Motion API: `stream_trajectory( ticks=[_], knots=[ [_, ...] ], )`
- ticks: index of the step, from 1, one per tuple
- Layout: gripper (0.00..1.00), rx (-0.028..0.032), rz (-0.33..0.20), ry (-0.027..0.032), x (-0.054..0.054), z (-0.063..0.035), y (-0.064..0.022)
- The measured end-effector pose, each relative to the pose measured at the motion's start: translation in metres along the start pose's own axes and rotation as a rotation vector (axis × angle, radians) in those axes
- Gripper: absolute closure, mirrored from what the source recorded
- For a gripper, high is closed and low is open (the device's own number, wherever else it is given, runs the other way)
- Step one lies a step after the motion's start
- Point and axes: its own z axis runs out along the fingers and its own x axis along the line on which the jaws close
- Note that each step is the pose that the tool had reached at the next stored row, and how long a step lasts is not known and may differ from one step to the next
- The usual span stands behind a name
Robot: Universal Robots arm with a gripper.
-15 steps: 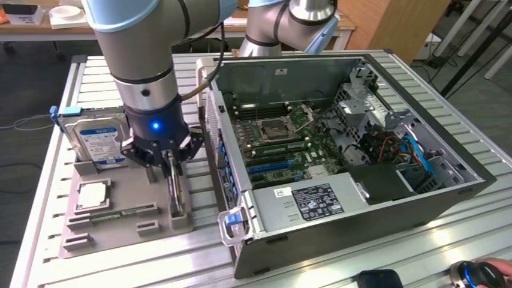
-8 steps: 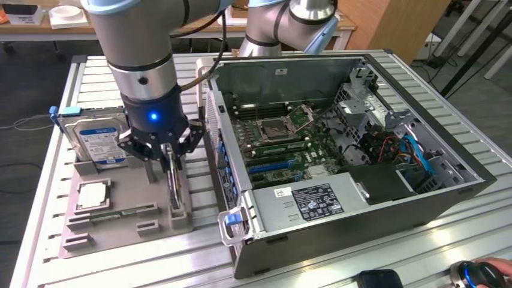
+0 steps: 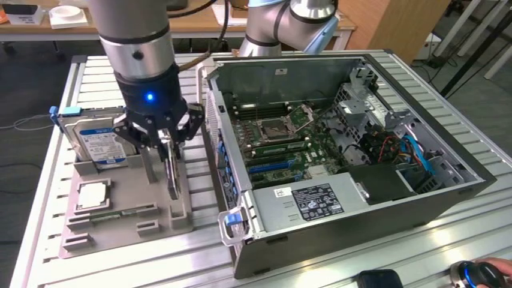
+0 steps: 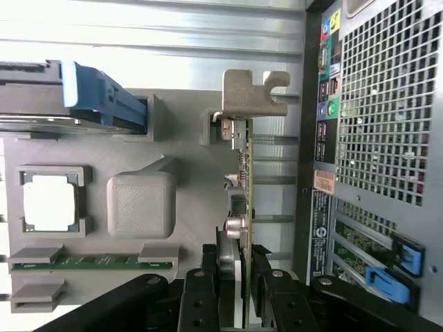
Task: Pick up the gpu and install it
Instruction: 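Pick up the gpu and move the gpu toward the slot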
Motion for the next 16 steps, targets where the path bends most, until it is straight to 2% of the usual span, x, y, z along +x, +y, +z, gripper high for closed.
stream_trajectory(
  ticks=[16],
  knots=[
    [0.70,0.0001,0.000,-0.0006,-0.005,-0.0700,-0.0024]
  ],
)
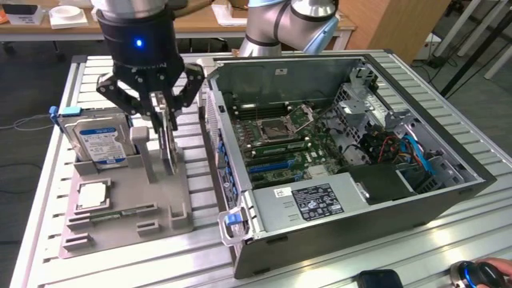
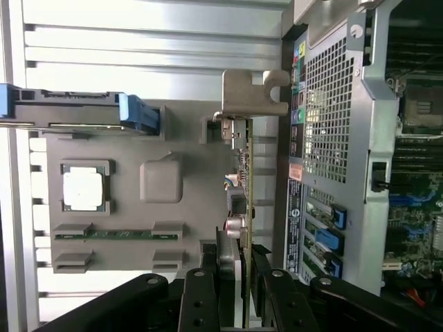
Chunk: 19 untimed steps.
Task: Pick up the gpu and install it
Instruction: 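Pick up the gpu and move the gpu toward the slot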
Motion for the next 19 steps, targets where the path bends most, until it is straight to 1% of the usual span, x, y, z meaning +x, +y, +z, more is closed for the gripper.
stream_trajectory(
  ticks=[7,13,17,19],
  knots=[
    [0.70,-0.0001,0.000,-0.0001,-0.002,-0.0258,-0.0009],
    [0.70,0.0000,0.000,0.0000,-0.003,-0.0454,-0.0016],
    [0.70,0.0002,0.000,-0.0007,-0.005,-0.0457,-0.0011],
    [0.70,-0.0003,0.000,-0.0028,-0.008,-0.0454,-0.0010]
  ],
)
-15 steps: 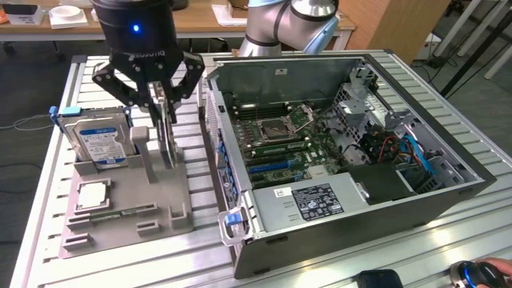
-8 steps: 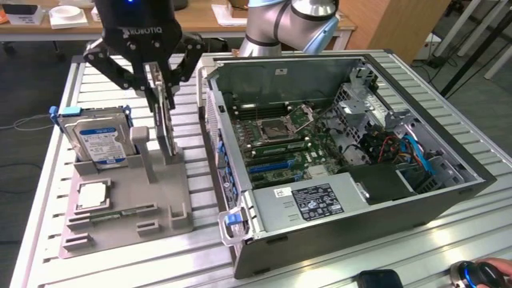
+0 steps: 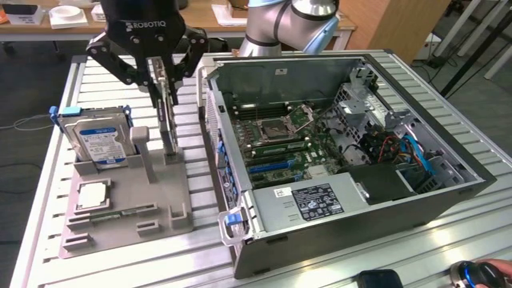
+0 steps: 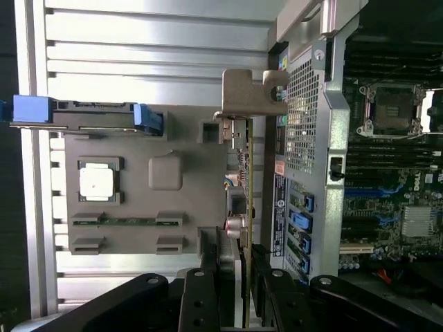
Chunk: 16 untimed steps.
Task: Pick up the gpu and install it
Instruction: 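Pick up the gpu and move the gpu toward the slot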
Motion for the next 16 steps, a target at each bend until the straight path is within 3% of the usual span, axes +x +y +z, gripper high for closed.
stream_trajectory(
  ticks=[7,16],
  knots=[
    [0.70,-0.0017,0.000,-0.0052,-0.014,0.0009,0.0002],
    [0.70,-0.0024,0.000,-0.0061,-0.034,0.0011,0.0006]
  ],
)
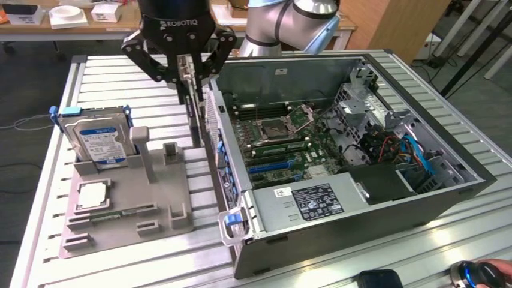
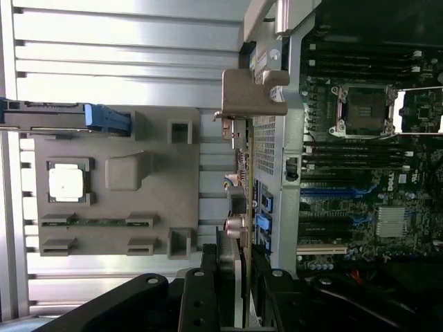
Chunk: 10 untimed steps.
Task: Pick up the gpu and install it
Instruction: 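Pick up the gpu and move the gpu toward the slot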
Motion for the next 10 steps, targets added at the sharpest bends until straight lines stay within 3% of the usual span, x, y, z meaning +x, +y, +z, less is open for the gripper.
stream_trajectory(
  ticks=[10],
  knots=[
    [0.70,-0.0058,0.001,-0.0053,-0.028,0.0014,0.0010]
  ],
)
